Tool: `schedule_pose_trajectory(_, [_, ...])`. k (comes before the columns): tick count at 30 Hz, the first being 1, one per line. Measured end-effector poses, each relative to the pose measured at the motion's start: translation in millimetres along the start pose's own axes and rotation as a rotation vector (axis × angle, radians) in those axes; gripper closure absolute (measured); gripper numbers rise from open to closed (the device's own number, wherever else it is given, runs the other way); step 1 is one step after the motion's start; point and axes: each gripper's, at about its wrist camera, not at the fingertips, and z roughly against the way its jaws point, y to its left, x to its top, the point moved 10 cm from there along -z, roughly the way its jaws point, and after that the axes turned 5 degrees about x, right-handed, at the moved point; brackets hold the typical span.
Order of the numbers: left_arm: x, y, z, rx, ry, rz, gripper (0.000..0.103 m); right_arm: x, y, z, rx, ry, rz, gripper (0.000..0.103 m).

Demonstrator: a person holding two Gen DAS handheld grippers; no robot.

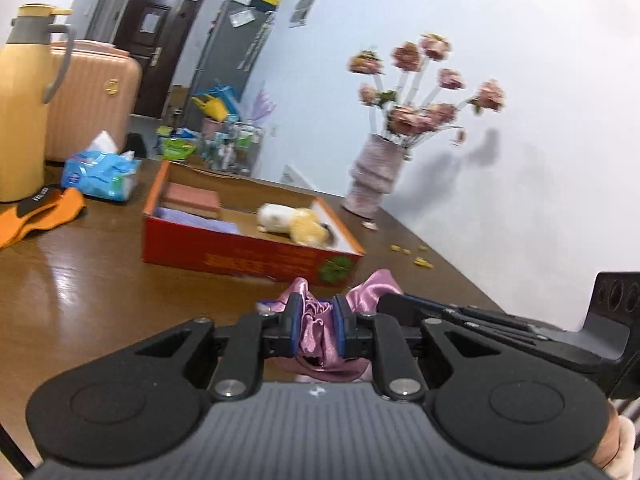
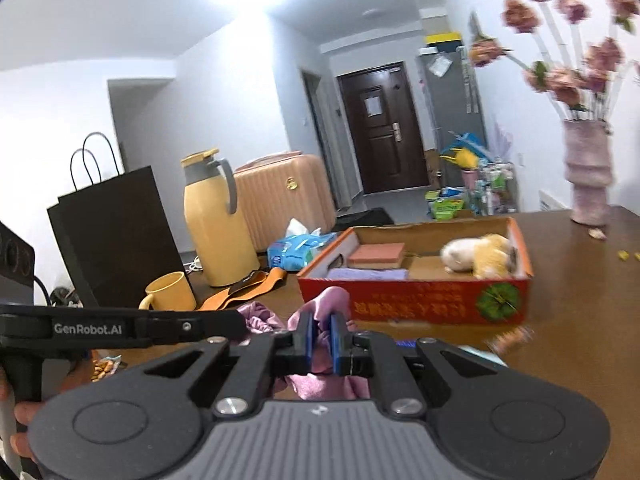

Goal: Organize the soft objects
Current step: 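Grasp the pink satin bow with both tools together, then carry the pink bow into the cardboard box and open both tools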

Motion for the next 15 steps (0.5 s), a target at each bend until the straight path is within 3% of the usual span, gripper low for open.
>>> schedule_pose_trajectory(8, [-15.8,-35.0,-0.2,-0.040,0.028,-0.052,0.087,-14.7,-17.8,40.3,-0.034,-0.036,-0.051,0.094])
schedule_pose_trajectory(15, [32.0,-34.9,-38.9,-0.036,0.025,-0.146,0.087,24.5,-34.6,14.5,-0.059,-0.047,0.015,0.094])
